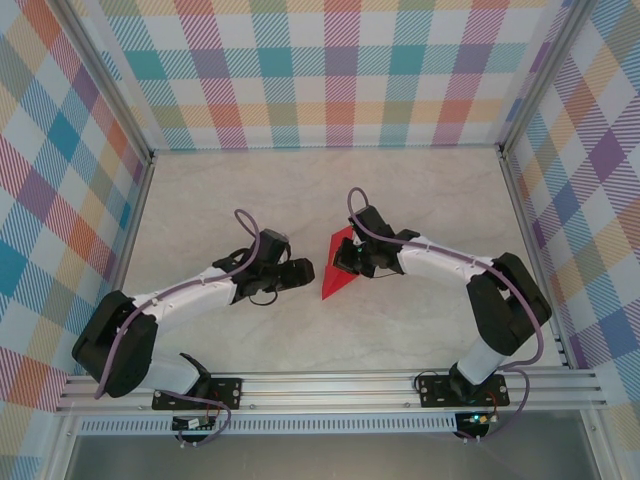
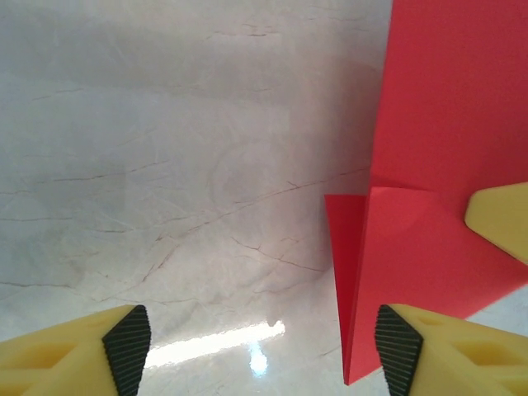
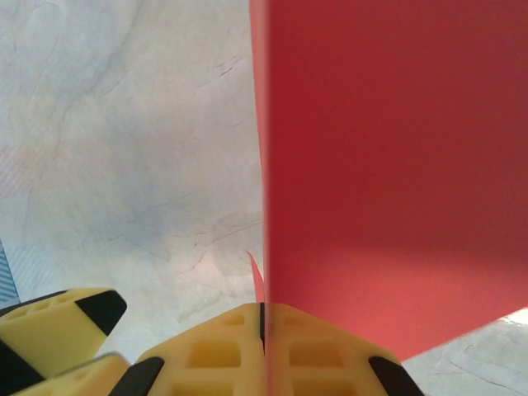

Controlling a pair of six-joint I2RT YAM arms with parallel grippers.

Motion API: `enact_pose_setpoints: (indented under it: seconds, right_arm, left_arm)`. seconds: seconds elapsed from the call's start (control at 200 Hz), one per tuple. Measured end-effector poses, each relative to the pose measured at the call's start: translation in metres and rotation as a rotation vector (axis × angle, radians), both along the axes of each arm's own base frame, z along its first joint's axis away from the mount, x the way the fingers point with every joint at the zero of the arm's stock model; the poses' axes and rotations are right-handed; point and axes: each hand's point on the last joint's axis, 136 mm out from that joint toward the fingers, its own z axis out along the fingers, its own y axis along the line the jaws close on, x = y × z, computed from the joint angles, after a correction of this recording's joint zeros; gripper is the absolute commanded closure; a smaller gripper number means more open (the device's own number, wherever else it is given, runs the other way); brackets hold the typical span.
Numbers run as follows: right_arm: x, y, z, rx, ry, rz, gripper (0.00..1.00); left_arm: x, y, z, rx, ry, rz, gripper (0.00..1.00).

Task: Fold a paper plane with a square sheet of paper (pick it up from the middle)
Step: Move the paper to the center of the table.

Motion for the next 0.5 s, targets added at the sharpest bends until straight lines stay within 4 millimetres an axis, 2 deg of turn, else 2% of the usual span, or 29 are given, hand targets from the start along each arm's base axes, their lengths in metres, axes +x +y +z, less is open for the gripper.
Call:
enact_pose_setpoints:
  seconds: [0.13, 0.23, 0.32, 0.5]
  right_arm:
    - [0.000, 0.001, -0.013, -0.012, 0.035, -0.009, 0.99]
    - [-0.003, 0.001, -0.031, -0.029, 0.084, -0.015, 0.90]
    - [-0.006, 0.001, -0.039, -0.036, 0.110, -0.012, 0.84]
    - [-0.005, 0.003, -0.036, -0.032, 0.108, -0.009, 0.79]
  left_arm:
    - [-0.004, -0.003, -0.004, 0.009, -0.041, -0.041, 0.10]
    - [-0.007, -0.004, -0.011, 0.018, -0.064, -0.066, 0.00]
    - [-0.009, -0.004, -0.016, 0.023, -0.076, -0.083, 0.00]
    - [-0.005, -0.010, -0.009, 0.009, -0.126, -0.111, 0.01]
